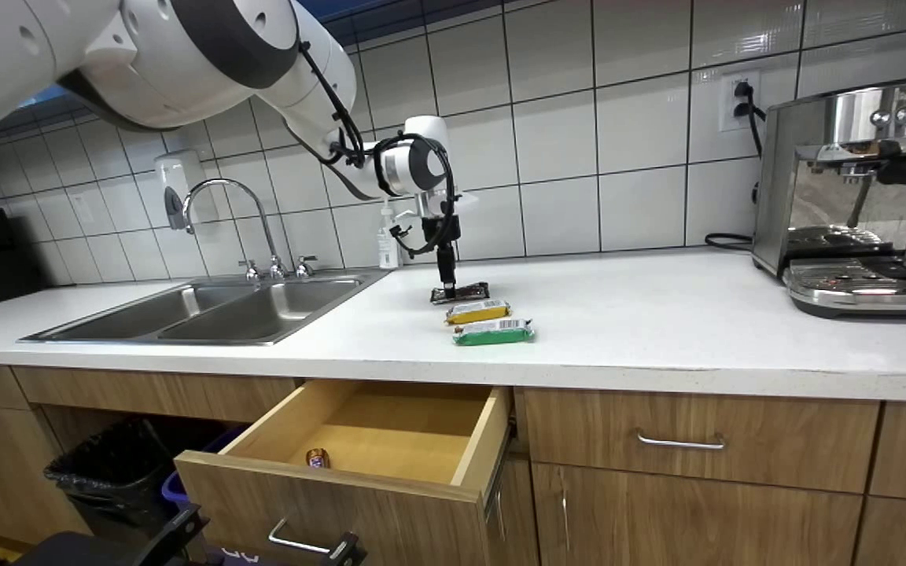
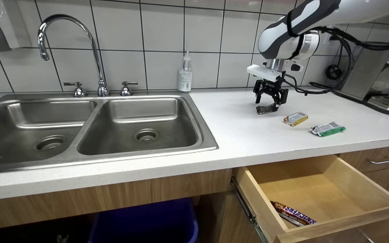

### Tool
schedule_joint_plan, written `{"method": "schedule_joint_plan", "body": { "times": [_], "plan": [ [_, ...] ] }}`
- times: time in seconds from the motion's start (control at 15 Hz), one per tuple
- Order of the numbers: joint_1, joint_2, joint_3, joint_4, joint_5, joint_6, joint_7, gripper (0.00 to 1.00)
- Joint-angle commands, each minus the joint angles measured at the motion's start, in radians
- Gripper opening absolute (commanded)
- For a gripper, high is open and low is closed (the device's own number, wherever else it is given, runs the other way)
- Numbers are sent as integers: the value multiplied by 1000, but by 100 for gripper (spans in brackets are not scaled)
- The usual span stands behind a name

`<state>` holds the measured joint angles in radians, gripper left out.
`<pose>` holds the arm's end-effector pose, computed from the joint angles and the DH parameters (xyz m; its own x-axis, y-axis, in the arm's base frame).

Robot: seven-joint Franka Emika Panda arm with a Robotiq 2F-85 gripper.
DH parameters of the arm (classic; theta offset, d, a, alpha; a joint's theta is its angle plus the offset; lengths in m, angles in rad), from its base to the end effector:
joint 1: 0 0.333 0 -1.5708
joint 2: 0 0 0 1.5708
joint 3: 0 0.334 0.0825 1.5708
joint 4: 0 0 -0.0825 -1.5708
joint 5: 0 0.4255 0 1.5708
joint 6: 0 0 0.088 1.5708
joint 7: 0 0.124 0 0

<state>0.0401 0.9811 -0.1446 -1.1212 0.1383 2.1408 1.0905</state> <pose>0.8247 -0.0430 0.1897 0.3613 -0.9322 0.0222 -0.9312 -0.3620 -0.0420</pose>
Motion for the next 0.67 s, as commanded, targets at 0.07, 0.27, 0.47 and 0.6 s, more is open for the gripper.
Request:
{"method": "schedule_joint_plan", "body": {
  "times": [0.07,0.27,0.47,0.6],
  "plan": [
    [-18,43,12,88,-5,-60,24,75],
    [-22,55,14,107,-4,-72,21,58],
    [-25,65,15,124,-4,-84,22,35],
    [-27,69,16,132,-3,-86,20,20]
  ]
}}
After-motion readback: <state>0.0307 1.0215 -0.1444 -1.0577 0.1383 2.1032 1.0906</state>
